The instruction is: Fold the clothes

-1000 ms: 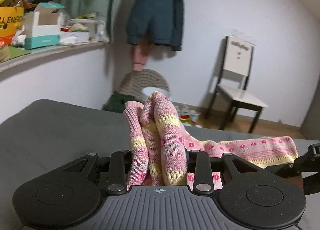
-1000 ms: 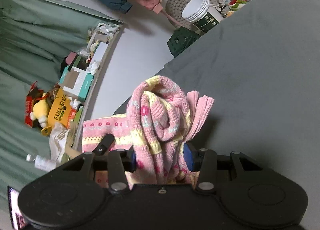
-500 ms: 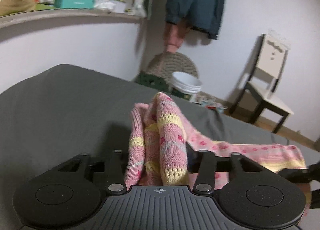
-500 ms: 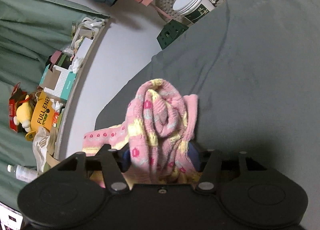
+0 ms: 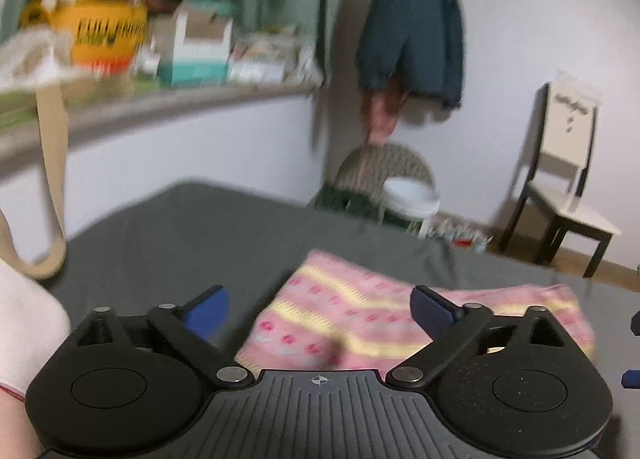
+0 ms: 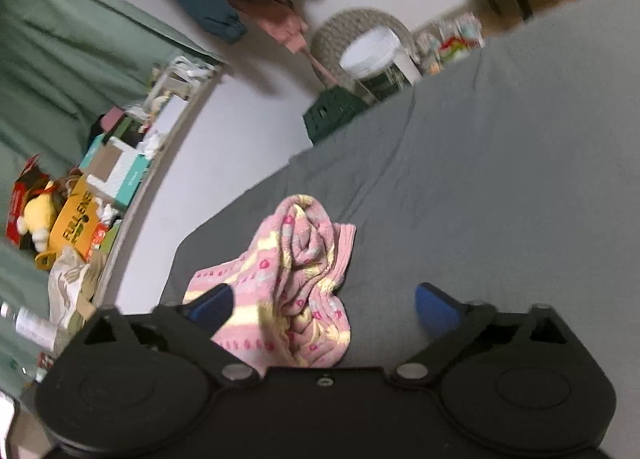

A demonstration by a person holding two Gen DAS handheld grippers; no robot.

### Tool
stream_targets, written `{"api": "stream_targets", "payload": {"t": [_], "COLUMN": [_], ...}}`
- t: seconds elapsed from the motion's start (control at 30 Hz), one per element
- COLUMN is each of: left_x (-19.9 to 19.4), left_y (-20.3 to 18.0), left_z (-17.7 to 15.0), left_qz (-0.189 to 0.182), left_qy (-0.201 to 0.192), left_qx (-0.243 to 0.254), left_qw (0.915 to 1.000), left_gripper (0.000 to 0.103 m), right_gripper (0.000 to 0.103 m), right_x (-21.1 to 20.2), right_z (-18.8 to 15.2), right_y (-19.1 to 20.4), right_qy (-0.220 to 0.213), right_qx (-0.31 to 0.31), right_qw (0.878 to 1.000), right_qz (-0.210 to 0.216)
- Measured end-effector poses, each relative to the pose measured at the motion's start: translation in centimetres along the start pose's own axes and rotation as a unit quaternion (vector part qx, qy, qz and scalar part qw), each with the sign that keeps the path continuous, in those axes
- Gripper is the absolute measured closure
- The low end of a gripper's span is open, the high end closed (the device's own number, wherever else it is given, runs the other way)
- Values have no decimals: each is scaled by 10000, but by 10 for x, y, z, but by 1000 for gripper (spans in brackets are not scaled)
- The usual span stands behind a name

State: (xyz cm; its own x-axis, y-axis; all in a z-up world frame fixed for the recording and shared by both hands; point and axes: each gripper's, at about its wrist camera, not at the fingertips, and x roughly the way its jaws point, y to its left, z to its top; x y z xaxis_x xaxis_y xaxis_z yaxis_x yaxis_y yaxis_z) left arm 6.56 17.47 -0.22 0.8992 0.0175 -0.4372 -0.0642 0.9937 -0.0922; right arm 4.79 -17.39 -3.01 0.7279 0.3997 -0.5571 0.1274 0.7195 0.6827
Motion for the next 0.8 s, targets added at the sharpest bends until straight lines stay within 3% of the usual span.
{"api": "stream_targets", "payload": {"t": [0.13,0.27,0.33,0.43,0.53,0.63,0.8], "left_x": [-50,-98,-113,-124,-131,-141,-167], "left_y": [-27,-53,-70,-92,-101,-108,-115], "left_z": [2,-16,-27,-43,-55,-63,-64], "left_qz": [-79,52,338,683,697,838,992], "left_qy": [-264,-394,-228,196,507,735,772], "left_qx": [98,51,131,107,-179,-174,-81], "left_qw": [9996,9992,9991,9974,9961,9936,9920], "left_gripper": [4,0,0,0,0,0,0], "right_gripper": [0,0,0,0,0,0,0], "right_x": [-40,-79,-96,-117,-129,-139,-156], "right_z": [-8,-27,-38,-51,-62,-79,-102], "right_y": [11,37,47,51,53,57,66], "right_qy": [-341,-767,-910,-1013,-1187,-1355,-1723], "right_qx": [-771,-1841,-2206,-2178,-2097,-2490,-3000], "right_qw": [9964,9799,9710,9706,9680,9515,9298], "right_qz": [-30,-105,-152,-174,-694,-1199,-1255]}}
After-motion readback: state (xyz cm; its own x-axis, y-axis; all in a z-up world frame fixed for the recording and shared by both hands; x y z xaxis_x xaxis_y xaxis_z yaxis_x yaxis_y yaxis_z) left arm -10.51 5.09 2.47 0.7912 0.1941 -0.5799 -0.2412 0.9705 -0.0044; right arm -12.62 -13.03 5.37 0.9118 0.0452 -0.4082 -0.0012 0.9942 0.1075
